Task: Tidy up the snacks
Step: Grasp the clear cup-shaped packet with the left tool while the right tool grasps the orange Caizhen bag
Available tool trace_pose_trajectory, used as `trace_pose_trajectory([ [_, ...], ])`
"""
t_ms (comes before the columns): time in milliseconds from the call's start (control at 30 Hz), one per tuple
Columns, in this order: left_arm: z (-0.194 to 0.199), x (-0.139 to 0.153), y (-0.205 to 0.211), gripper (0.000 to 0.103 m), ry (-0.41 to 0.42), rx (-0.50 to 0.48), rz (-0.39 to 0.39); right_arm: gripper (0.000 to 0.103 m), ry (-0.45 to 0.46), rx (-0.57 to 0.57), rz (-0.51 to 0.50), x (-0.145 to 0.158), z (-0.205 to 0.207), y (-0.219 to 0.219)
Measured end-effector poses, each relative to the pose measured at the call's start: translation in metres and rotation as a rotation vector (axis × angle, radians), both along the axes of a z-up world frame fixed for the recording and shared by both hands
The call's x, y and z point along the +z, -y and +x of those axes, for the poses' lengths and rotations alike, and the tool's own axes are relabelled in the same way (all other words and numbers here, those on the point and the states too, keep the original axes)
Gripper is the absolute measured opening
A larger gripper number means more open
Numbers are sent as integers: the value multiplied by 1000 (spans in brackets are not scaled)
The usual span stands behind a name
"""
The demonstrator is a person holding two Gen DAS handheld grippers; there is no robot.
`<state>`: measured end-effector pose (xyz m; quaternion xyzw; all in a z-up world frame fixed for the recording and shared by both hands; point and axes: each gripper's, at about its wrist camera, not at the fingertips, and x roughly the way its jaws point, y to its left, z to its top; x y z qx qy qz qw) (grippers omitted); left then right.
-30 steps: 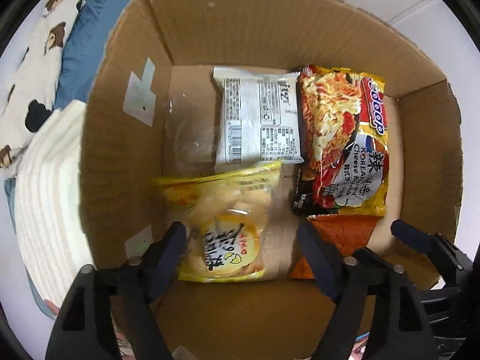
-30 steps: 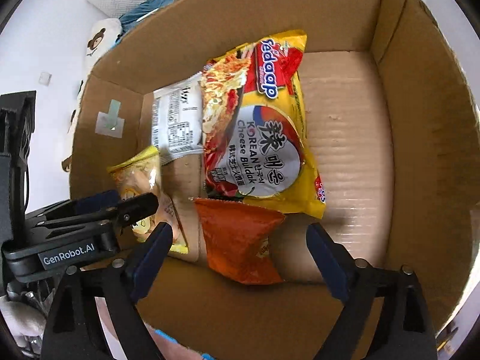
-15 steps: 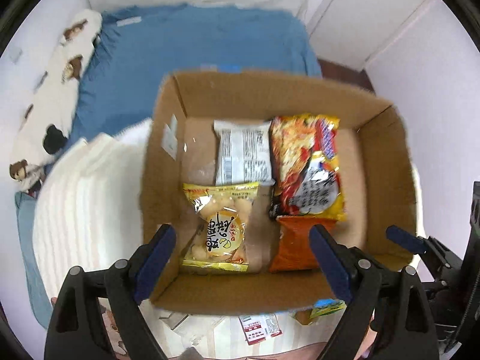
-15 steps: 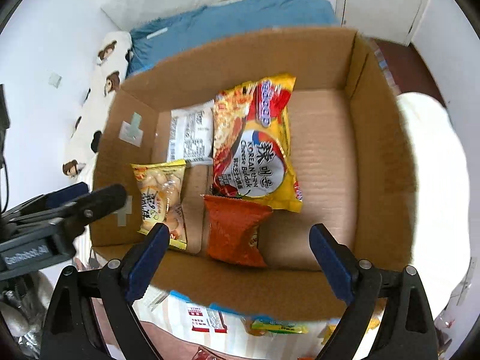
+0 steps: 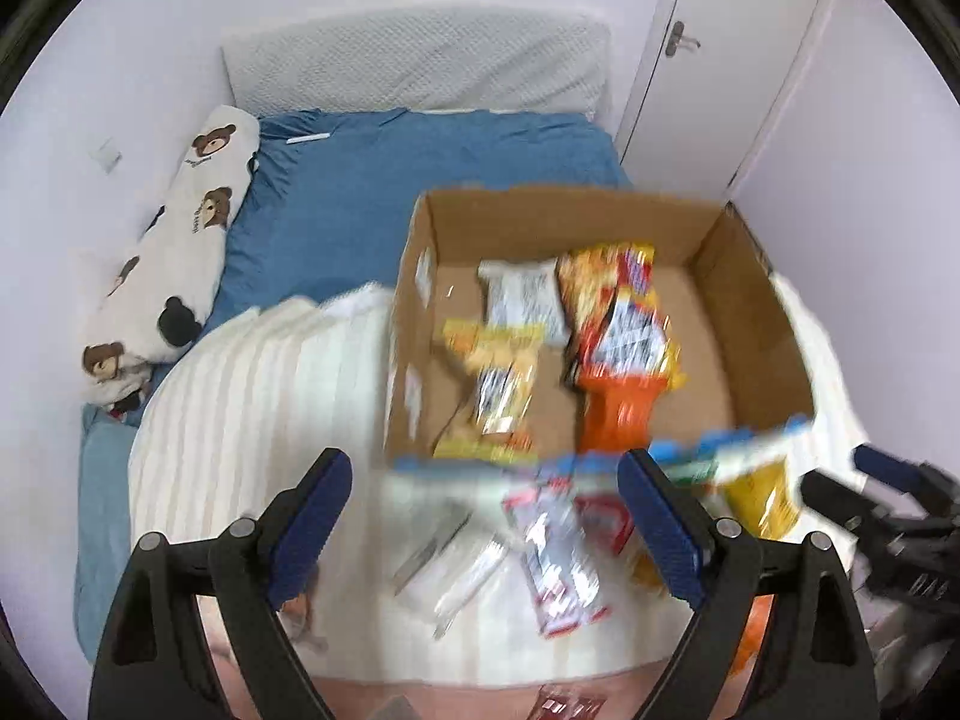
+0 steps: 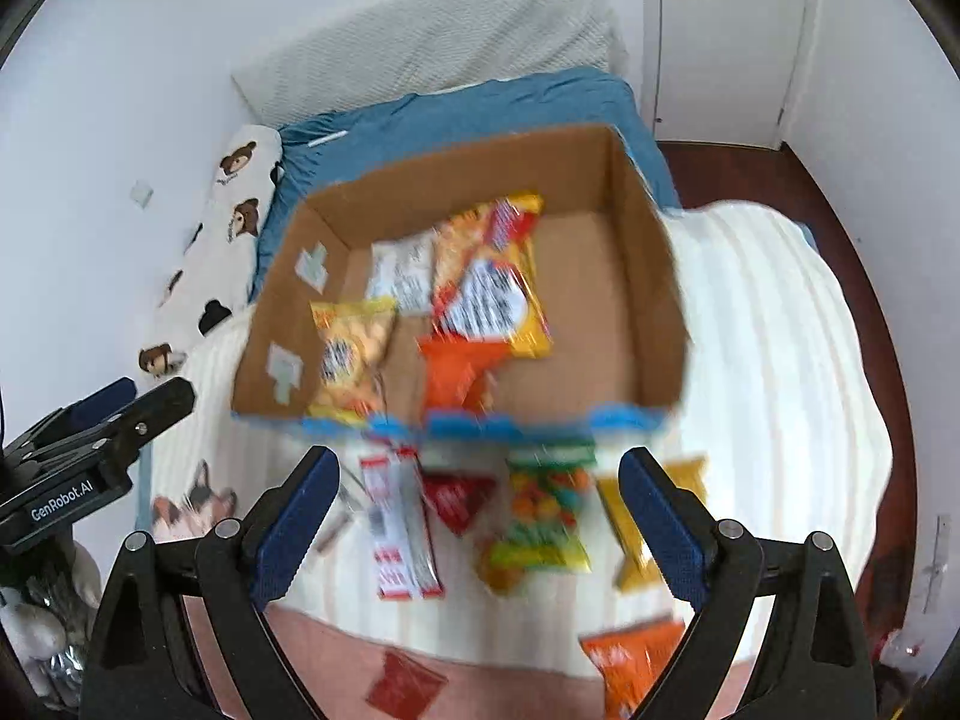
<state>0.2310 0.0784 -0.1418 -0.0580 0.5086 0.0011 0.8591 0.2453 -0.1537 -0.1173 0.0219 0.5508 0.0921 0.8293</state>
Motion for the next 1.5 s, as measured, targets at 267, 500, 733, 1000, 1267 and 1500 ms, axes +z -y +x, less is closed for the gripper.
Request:
trace_pose_trajectory([
  [267, -84, -84, 3, 91, -159, 30, -16, 96, -173, -60, -101, -79, -71, 62],
  [500, -104, -137, 5, 91, -271, 19, -56, 94, -294, -113, -172, -153, -96, 93],
  [733, -78, -136, 2, 91, -244, -9, 4, 68, -271, -188, -104, -176, -105, 89],
  [1000, -1, -157, 29, 91, -295, -243, 163, 69, -332, -193, -6, -181, -86, 70],
  [1267, 32, -192, 34, 63, -424, -257, 65, 75, -383, -136, -30, -185, -77, 57],
  [1500, -11, -187, 15, 56, -436, -26, -130, 61, -397, -111, -3, -184, -94, 46],
])
